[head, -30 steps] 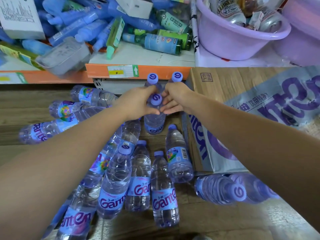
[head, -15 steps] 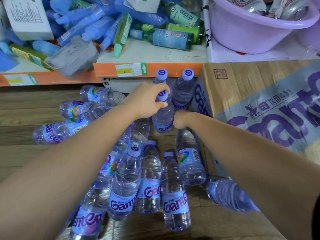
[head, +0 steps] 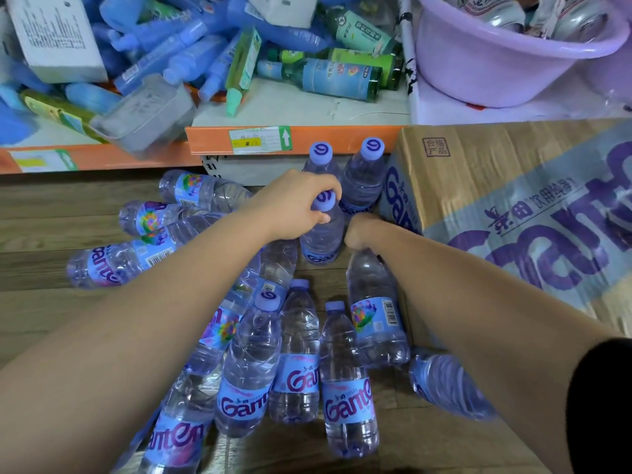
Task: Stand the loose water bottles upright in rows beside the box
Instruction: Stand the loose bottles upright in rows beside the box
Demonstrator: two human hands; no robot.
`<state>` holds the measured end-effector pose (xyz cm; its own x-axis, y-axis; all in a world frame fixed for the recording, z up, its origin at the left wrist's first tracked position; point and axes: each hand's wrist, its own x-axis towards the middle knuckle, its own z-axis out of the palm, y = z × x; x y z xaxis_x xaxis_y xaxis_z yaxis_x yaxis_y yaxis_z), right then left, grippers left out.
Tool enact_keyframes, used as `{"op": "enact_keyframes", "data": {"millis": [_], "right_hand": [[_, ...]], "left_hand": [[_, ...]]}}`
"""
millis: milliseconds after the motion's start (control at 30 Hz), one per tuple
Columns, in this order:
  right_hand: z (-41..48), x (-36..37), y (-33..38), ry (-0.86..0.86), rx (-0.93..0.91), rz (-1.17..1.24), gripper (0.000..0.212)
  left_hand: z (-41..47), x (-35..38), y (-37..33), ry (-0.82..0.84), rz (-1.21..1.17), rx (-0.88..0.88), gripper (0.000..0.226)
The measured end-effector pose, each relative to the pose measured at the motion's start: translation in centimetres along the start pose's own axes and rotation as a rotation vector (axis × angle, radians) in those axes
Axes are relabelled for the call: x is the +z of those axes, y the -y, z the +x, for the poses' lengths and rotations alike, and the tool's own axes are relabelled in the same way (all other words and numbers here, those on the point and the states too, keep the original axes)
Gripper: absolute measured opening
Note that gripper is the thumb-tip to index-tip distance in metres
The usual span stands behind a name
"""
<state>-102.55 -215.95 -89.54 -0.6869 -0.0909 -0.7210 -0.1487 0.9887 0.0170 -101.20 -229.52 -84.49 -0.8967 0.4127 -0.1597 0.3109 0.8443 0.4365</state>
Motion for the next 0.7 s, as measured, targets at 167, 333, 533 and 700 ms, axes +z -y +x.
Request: {"op": "enact_keyframes", "data": {"millis": [167, 333, 533, 700], "right_hand": [[-2.5, -1.6, 0.5, -0.036, -0.071, -0.032, 0.040], [-5.2, -2.9, -0.1, -0.138, -0.143, -0.120, 0.032], [-7.8, -4.9, -1.2, -0.204, -0.175, -0.123, 0.033], [-8.2, -6.1, -2.2, -0.393, -0.086, -0.019, 0.033]], "left_hand": [[-0.1, 0.0, -0.5, -0.004, 0.032, -0.023, 0.029], [-0.3, -0.4, -1.6, -0.008, 0.069, -0.035, 0.030], [-0.9, -0.7, -2.0, -0.034, 0.190, -0.053, 0.031], [-0.5, -0.8, -2.6, -0.032, 0.198, -0.140, 0.033]]}}
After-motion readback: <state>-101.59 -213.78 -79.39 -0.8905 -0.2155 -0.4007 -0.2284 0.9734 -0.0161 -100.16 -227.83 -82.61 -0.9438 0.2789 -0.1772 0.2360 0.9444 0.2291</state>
